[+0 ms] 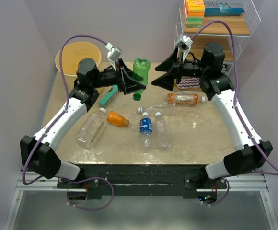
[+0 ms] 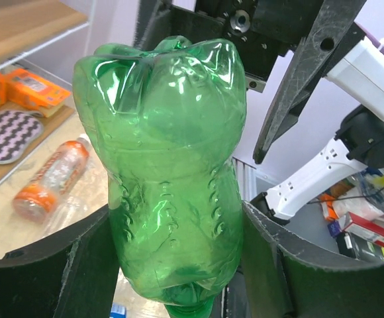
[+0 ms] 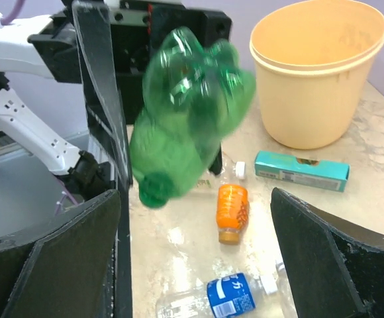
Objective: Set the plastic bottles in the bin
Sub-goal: Pick up the plastic bottle at the center of the board, then place the plastic bottle in the trash bin.
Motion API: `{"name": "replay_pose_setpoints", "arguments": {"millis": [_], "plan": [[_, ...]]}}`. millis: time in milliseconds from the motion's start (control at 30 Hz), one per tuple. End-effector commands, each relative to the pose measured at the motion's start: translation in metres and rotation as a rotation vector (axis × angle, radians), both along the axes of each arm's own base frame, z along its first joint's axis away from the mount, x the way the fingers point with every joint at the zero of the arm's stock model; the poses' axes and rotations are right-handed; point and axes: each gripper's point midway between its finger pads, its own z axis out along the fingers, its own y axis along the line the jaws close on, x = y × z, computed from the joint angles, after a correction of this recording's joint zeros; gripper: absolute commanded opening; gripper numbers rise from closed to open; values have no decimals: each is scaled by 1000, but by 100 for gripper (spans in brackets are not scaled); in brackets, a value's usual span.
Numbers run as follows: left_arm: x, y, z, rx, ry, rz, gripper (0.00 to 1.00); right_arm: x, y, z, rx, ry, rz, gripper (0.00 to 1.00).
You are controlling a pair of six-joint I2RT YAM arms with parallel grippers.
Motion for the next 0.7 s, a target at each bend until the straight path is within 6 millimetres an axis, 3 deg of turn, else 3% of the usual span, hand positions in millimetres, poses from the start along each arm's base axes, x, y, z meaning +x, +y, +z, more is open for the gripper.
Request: {"name": "replay_pose_setpoints", "arguments": {"millis": [0, 367, 667], "plan": [[5, 25, 24, -22, -79, 67, 0, -2, -15, 21, -12, -86, -62, 99], [53, 85, 42, 27, -110, 310, 0, 19, -53, -8, -131, -62, -234, 99], [101, 166, 49, 80, -117, 591, 0, 31, -84, -43, -295, -40, -396, 99]]}}
